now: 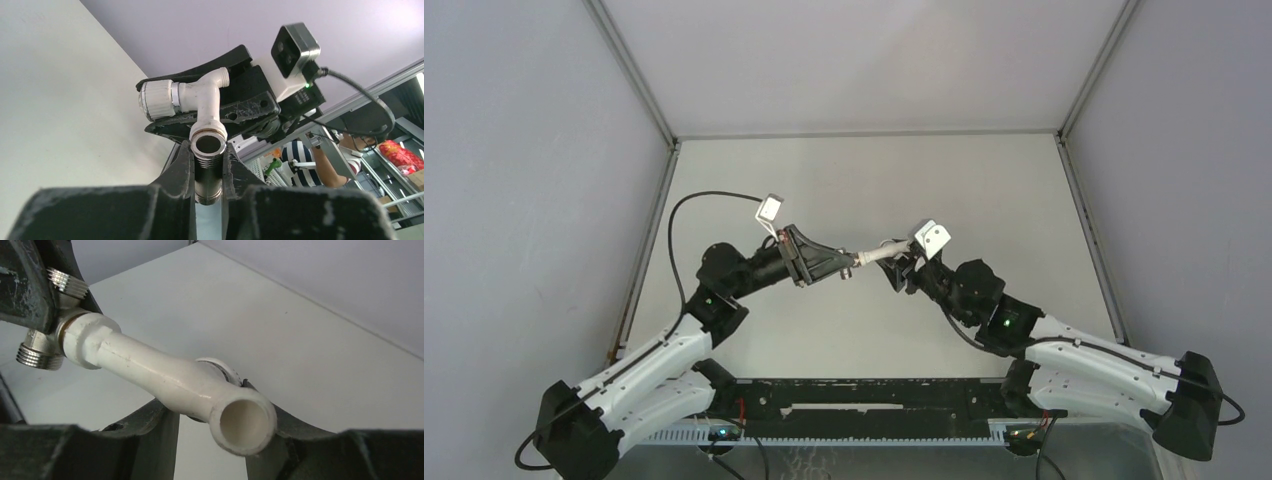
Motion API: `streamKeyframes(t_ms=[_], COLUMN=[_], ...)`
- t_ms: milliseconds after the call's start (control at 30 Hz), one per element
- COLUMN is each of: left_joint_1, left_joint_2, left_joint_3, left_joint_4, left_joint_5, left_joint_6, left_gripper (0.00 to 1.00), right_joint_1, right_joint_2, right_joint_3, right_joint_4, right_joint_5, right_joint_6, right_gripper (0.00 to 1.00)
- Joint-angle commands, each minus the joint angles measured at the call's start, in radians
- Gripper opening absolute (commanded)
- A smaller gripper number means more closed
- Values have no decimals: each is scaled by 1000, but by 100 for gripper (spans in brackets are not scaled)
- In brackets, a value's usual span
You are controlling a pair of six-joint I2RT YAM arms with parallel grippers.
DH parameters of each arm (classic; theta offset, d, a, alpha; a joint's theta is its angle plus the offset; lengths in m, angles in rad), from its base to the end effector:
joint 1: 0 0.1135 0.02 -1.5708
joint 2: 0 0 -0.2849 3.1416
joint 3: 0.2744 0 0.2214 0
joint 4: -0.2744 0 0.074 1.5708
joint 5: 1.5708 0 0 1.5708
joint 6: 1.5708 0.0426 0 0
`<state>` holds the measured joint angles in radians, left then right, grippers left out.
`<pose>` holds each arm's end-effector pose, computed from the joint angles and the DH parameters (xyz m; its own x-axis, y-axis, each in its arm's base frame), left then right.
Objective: Install the water faucets
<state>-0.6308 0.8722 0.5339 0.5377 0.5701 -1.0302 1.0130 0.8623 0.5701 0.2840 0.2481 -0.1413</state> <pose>0.1200 -0.1161 0.3393 -0.7097 -0.3755 -0.5961 0.6126 0.0891 -0.7854 0.0995 0.1398 0.3250 0.0932 -0.1085 -0.9897 -0.6862 0.7133 -0.1428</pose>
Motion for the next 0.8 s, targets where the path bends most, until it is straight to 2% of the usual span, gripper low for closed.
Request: streamKeyframes(t_ms=[0, 200, 233, 267, 300, 367, 400, 433, 500, 533, 700, 767], left_joint_1=[-4, -3, -3, -4, -3, -2, -2, -2, 8, 18, 71, 91], left_joint_2=[-40, -99, -105, -111, -111, -112, -115, -120, -120, -116, -87, -80], left_joint_3=[28, 111, 121, 154, 166, 186, 187, 189, 202, 212, 270, 285], left_joint_4=[-84, -337, -367, -462, -515, -584, -596, -606, -629, -637, -642, -635], left_joint_5=[-32, -138, -150, -169, -179, -183, -177, -176, -169, -161, -84, -56], left_joint_6=[100, 322, 354, 434, 460, 484, 484, 481, 465, 446, 310, 249], left_gripper=[0, 0, 0, 0, 0, 0, 0, 0, 0, 0, 0, 0], right_joint_1=[-35, -76, -103, -180, -203, -219, -218, -218, -224, -237, -336, -345], right_joint_2=[-14, 12, 39, 139, 177, 240, 255, 251, 212, 189, 78, 24], right_joint_3=[179, 324, 360, 432, 442, 447, 447, 444, 436, 435, 402, 374], right_joint_4=[-180, -410, -463, -545, -548, -525, -519, -520, -544, -571, -650, -648], right_joint_5=[-98, -458, -559, -866, -1026, -1222, -1261, -1268, -1220, -1183, -1026, -911], right_joint_6=[218, 508, 574, 728, 771, 848, 870, 872, 846, 810, 718, 657], right_gripper=[0, 0, 0, 0, 6, 35, 46, 58, 93, 99, 100, 100])
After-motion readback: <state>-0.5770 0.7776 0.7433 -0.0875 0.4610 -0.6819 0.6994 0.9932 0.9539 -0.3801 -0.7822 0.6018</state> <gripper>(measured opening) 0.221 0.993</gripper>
